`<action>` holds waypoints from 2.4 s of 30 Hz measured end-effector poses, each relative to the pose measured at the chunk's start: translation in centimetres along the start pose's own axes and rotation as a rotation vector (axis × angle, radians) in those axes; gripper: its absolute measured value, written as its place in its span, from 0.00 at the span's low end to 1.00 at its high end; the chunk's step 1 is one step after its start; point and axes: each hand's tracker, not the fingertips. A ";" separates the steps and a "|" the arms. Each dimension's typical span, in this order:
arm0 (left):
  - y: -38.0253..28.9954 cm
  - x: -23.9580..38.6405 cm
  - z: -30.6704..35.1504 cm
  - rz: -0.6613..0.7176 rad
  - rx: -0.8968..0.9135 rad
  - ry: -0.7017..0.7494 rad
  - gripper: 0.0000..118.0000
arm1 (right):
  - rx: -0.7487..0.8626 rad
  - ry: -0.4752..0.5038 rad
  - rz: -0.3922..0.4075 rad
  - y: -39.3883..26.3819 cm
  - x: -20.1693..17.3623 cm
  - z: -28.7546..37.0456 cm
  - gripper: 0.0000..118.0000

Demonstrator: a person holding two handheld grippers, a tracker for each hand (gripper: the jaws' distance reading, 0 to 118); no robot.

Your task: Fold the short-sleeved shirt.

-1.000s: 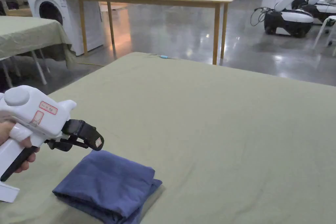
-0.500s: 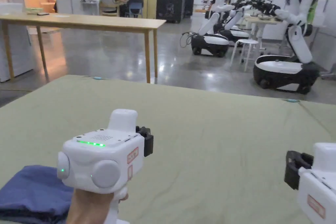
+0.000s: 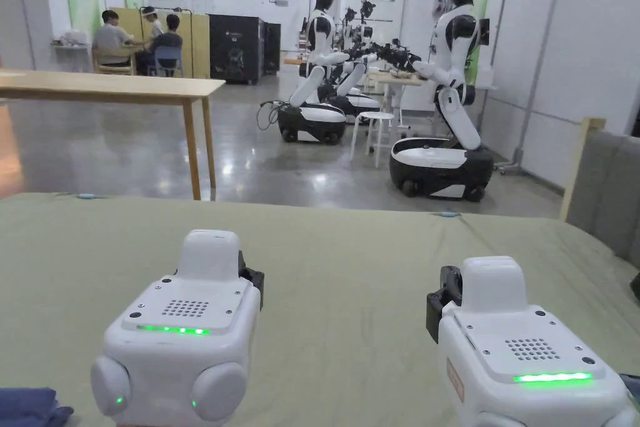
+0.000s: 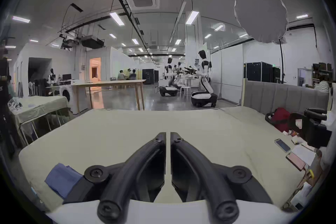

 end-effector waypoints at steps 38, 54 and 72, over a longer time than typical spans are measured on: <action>1.4 -1.0 0.5 -0.089 -0.093 0.031 1.00 | -0.032 0.021 -0.050 1.2 1.4 -1.3 1.00; 2.7 -2.2 1.5 -0.022 -0.058 0.000 1.00 | -0.039 0.033 -0.043 1.7 1.1 -0.7 1.00; 2.9 -2.3 1.2 -0.038 -0.054 0.054 1.00 | -0.033 0.044 -0.040 1.8 0.6 -0.6 1.00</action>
